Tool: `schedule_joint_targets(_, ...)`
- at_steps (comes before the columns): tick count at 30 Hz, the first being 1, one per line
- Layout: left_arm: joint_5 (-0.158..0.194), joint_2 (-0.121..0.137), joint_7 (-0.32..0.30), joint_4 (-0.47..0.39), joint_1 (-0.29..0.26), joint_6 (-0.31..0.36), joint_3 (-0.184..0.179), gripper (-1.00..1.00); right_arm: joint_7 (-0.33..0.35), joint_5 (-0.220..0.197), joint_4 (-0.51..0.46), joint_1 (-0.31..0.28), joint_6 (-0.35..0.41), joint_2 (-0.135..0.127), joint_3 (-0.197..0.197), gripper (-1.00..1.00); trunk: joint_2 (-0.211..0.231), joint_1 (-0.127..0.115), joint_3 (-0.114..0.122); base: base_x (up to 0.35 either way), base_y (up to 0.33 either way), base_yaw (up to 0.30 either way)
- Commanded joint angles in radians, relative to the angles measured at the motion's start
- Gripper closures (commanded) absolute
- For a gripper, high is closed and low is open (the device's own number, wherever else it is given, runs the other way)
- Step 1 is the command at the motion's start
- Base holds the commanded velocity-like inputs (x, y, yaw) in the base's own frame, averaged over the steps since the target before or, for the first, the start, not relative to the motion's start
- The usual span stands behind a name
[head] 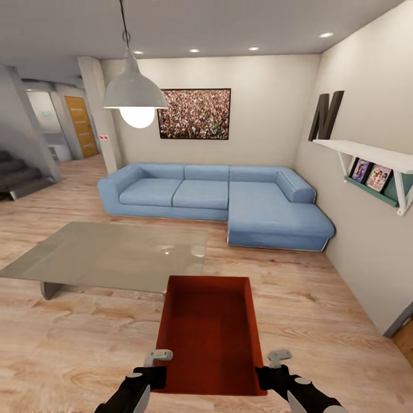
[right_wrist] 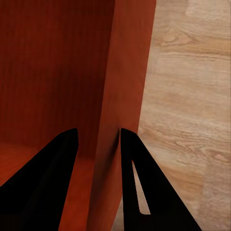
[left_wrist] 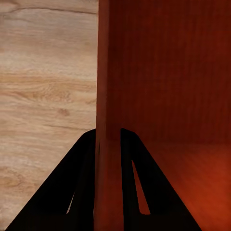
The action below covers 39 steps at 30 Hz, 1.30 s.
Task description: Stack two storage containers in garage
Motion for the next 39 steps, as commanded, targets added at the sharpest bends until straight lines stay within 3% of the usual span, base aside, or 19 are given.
schedule_joint_targets(1,-0.005,0.022,-0.001,-0.003,-0.001,0.005,0.003,1.00,0.042,0.009,0.003,-0.001,-0.004,-0.001,0.010,1.00,-0.002,0.001,-0.001,0.000,0.000,0.262)
schedule_joint_targets(9,-0.003,0.023,-0.001,-0.003,-0.001,0.006,0.003,1.00,0.042,0.009,0.003,-0.001,-0.004,-0.001,0.010,1.00,-0.002,0.001,0.006,0.018,0.000,0.262)
schedule_joint_targets(16,-0.004,0.024,-0.001,-0.003,-0.001,0.006,0.005,1.00,0.042,0.009,0.003,-0.001,-0.005,-0.001,0.010,1.00,-0.002,0.001,0.012,0.263,0.010,0.246)
schedule_joint_targets(32,0.005,0.042,-0.002,-0.003,-0.001,0.004,0.006,1.00,0.042,0.010,0.002,-0.001,-0.005,-0.001,0.010,1.00,-0.002,0.001,0.012,0.316,0.000,0.019)
schedule_joint_targets(39,0.005,0.043,-0.002,-0.003,-0.001,0.004,0.006,1.00,0.042,0.010,0.002,-0.001,-0.005,-0.001,0.011,1.00,-0.002,0.001,0.012,0.323,0.000,0.185)
